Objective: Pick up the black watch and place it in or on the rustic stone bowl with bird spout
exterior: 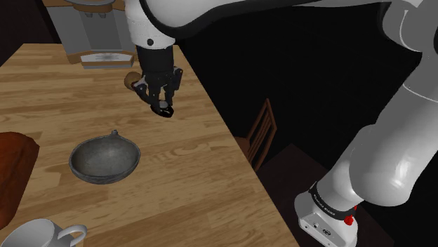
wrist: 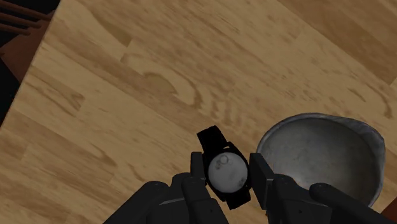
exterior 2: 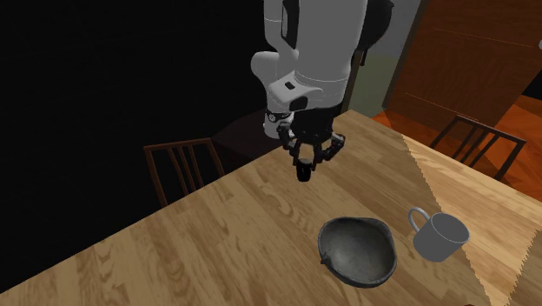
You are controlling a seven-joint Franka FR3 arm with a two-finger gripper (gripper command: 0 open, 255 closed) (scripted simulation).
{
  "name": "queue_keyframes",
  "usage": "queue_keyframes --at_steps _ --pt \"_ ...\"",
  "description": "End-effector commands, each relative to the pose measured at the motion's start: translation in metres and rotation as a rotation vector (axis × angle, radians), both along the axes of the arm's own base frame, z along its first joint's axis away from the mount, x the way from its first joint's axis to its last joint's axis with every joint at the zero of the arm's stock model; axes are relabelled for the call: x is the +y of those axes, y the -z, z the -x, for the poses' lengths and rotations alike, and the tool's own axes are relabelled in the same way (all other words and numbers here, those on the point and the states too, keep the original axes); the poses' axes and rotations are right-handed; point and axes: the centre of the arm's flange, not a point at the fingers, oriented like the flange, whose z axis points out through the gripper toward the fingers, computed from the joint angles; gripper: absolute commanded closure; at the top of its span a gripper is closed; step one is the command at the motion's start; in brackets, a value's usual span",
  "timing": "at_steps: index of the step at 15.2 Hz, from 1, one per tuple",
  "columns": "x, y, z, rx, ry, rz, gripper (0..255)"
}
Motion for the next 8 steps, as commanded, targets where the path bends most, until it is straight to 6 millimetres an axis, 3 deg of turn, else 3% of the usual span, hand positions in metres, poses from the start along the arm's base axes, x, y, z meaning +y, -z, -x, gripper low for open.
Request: queue_keyframes --at_steps 1,8 --pt "0.025 0.0 -0.007 0.0 0.002 0.0 255" --pt "0.115 -0.006 -0.027 0.0 0.002 0.0 255"
